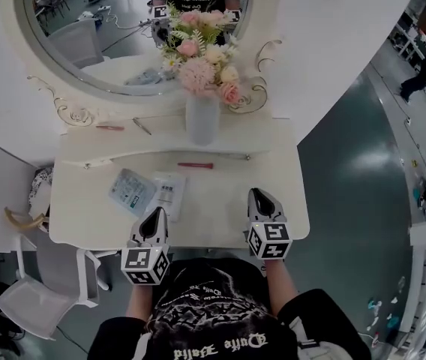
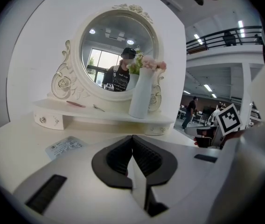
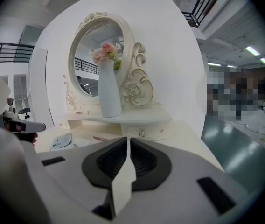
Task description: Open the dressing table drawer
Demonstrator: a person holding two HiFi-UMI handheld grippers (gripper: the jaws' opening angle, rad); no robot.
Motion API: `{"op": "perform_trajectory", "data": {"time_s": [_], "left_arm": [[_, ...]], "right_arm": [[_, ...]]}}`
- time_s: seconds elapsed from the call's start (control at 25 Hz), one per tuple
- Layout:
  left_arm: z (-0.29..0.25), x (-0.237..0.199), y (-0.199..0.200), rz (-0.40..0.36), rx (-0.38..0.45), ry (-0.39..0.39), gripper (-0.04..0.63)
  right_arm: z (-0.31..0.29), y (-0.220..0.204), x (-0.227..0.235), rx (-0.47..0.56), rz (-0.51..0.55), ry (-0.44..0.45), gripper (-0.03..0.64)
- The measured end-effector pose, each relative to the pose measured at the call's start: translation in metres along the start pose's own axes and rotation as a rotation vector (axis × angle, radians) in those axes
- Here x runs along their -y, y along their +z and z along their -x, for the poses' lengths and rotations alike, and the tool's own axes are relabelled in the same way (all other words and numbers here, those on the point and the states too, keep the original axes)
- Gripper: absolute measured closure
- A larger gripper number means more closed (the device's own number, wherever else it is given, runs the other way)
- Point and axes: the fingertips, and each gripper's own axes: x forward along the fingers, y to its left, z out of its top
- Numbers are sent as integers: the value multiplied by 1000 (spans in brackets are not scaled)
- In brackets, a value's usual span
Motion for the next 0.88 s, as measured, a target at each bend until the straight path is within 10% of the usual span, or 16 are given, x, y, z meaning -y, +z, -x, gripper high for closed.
{"op": "perform_trajectory", "data": {"time_s": [0.88], "left_arm": [[-21, -5, -8, 52, -35, 86, 578]], "right_arm": [[-76, 15, 29, -43, 48, 20, 479]]}}
